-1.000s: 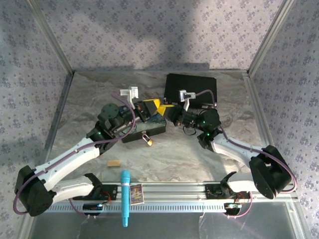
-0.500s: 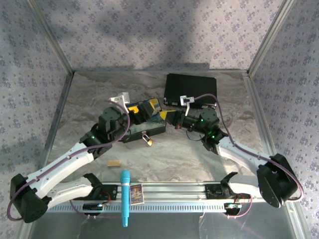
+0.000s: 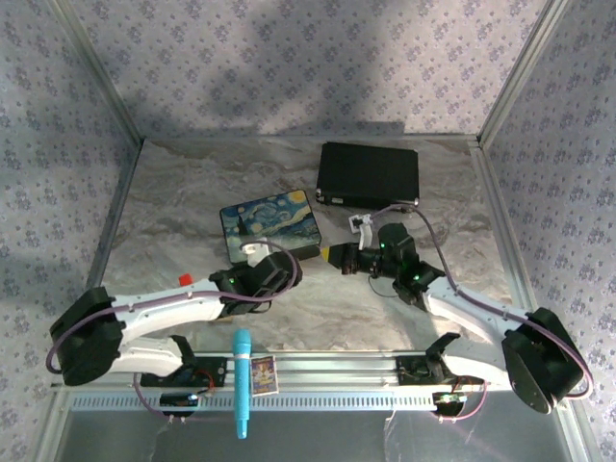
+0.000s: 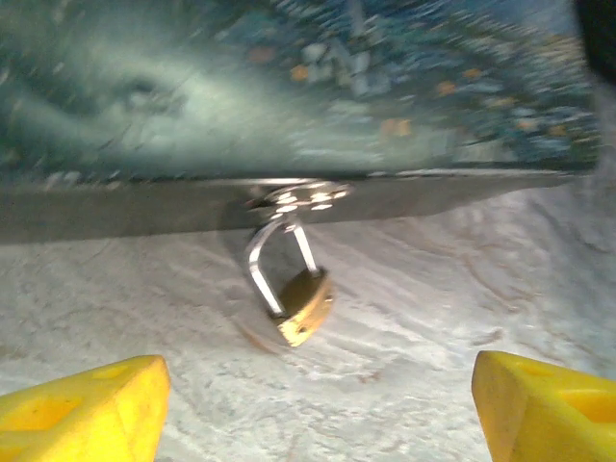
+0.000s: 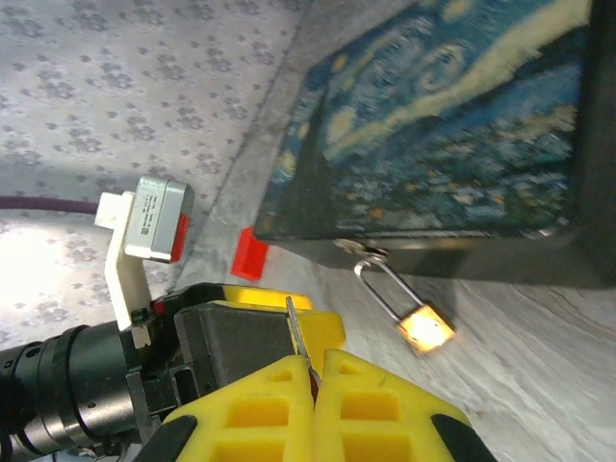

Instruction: Unlock the padlock with the key

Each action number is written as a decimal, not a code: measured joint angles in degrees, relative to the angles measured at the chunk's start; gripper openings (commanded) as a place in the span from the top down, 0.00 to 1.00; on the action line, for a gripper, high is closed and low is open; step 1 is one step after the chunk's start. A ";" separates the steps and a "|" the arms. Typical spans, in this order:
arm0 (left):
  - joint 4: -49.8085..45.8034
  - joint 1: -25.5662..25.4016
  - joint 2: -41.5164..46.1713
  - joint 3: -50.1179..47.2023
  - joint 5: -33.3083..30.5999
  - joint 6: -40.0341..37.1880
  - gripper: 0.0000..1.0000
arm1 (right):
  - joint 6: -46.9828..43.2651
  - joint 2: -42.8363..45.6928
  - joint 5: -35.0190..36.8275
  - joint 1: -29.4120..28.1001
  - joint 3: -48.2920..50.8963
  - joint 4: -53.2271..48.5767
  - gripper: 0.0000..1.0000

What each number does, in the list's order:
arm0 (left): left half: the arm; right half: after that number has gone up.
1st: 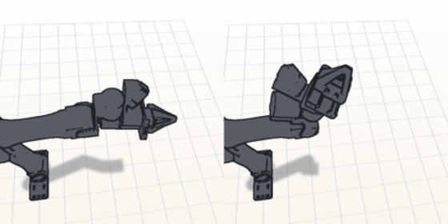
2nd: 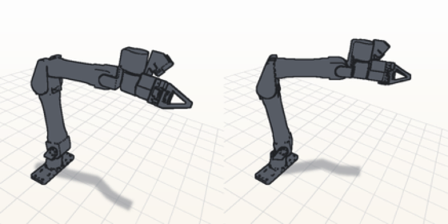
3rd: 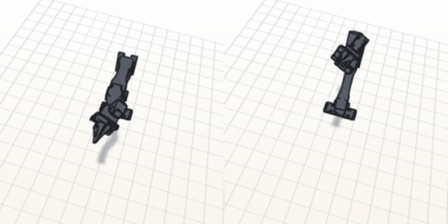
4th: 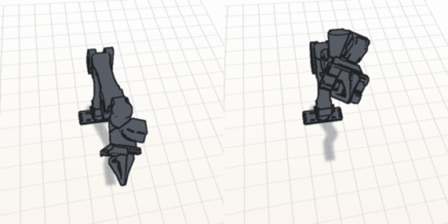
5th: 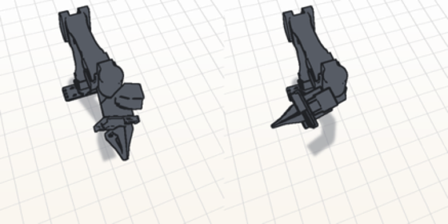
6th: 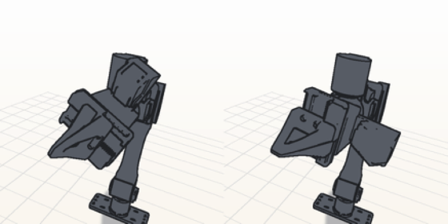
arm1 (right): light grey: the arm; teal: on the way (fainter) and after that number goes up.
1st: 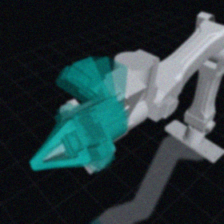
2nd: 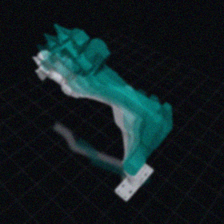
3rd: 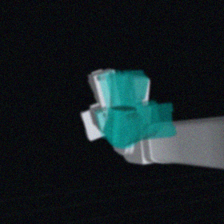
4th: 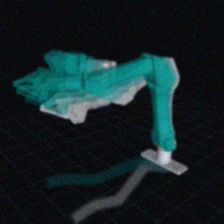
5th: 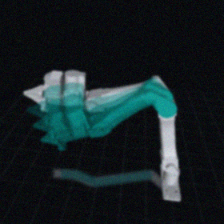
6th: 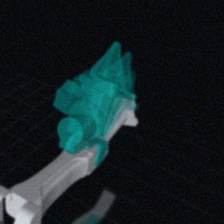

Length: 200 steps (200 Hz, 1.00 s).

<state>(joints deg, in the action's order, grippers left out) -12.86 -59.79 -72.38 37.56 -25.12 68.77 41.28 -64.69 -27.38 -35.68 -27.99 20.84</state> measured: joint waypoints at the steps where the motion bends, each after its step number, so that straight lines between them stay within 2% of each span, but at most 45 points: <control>1: -0.04 -0.04 -0.07 0.00 -0.02 0.11 0.19 | 0.02 0.00 0.07 0.00 0.07 -0.02 1.00; 12: -0.50 -0.37 -1.14 0.17 -1.05 1.73 0.18 | 0.02 0.33 0.72 0.00 1.16 -0.15 1.00; 36: -1.44 -0.61 -5.62 2.12 -2.73 4.50 0.08 | 0.02 0.81 1.33 0.02 2.38 -0.59 1.00; 71: -1.14 -0.61 -14.03 4.33 -3.91 5.95 0.07 | 0.02 1.33 1.77 0.02 2.62 -0.98 1.00; 87: -3.19 -0.68 -16.79 6.88 -6.29 6.32 0.11 | 0.02 1.75 2.40 0.02 3.08 -0.96 1.00; 112: -5.62 -0.59 -20.35 11.30 -9.92 5.90 0.12 | 0.07 2.36 3.28 0.02 4.26 -0.94 1.00; 135: -8.50 -0.61 -25.46 15.78 -11.80 5.84 0.18 | 0.24 2.36 3.91 0.02 4.90 -0.94 1.00; 165: -11.69 -0.61 -27.06 15.67 -12.04 6.47 0.32 | 0.26 2.62 5.11 0.02 5.55 -0.98 1.00; 200: -13.81 -1.51 -26.18 14.21 -11.69 6.82 0.36 | 0.26 2.82 5.97 0.20 5.90 -1.03 1.00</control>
<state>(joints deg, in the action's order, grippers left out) -26.68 -61.30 -98.56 51.77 -36.82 75.59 41.54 -61.87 -21.41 -35.48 -22.09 19.81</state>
